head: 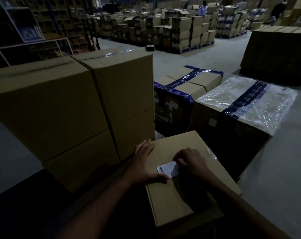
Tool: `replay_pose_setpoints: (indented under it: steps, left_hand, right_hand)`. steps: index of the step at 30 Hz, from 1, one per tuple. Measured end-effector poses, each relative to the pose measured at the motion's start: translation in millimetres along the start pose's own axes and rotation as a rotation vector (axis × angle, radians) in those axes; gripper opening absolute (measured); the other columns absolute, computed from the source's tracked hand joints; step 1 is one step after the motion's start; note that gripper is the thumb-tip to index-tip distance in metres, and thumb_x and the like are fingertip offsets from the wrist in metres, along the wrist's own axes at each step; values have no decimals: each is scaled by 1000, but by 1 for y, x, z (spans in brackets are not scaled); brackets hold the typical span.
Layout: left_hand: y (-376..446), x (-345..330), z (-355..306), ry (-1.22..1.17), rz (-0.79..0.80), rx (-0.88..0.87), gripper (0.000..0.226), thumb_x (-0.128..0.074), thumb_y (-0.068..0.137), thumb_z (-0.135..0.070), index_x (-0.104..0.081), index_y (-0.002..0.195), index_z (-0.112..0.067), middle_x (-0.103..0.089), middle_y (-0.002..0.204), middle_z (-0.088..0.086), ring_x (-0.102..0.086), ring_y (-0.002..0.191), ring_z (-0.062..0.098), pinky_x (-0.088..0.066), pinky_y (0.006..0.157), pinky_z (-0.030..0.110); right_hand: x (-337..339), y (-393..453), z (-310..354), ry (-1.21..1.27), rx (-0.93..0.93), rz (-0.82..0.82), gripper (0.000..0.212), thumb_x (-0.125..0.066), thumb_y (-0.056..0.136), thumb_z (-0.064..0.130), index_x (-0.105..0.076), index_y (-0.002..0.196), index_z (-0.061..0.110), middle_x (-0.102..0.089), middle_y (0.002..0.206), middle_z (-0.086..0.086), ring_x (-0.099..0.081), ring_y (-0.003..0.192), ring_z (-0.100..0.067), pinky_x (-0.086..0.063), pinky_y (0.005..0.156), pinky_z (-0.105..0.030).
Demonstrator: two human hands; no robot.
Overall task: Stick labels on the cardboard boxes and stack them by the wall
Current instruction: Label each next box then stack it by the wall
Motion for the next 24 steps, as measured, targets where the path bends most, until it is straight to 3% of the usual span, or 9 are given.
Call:
replay_pose_setpoints:
  steps: [3,9,19,24]
  left_hand:
    - [0,0,0,-6,-11,-8,132,-71,47,-86,-22,155,-28,-5,163,-17,5,147,-2,-17,123,47]
    - [-1,-2,2,-31,-34,-14,130,-69,47,-87,-24,154,-28,-8,163,-17,4,147,-2,-15,123,45]
    - [-1,-2,1,-35,-21,10,128,-72,50,-84,-20,155,-30,-5,163,-19,5,149,2,-15,122,49]
    - [-1,-3,0,-53,-40,-9,131,-66,48,-88,-21,155,-28,-8,164,-13,2,150,4,-18,122,49]
  right_hand:
    - [-3,-8,4,-60,40,-67,24,-45,89,42,-63,102,33,-47,97,8,-33,92,-8,-25,75,-30]
    - [-9,-10,10,-152,45,-133,19,-47,92,42,-59,103,32,-50,105,6,-39,102,-14,-25,77,-32]
    - [-8,4,10,-178,-20,-40,26,-41,95,38,-58,108,25,-50,112,0,-41,108,-21,-30,82,-36]
    - [-3,-5,12,-65,21,-41,53,-19,75,58,-61,99,37,-42,100,9,-37,105,-14,-22,78,-33]
Point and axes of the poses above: each hand's wrist, its own y-axis towards the middle knuckle, its own x-axis out of the back of the hand, z = x × y, the point moved 1 cm from there along y, towards the middle knuckle
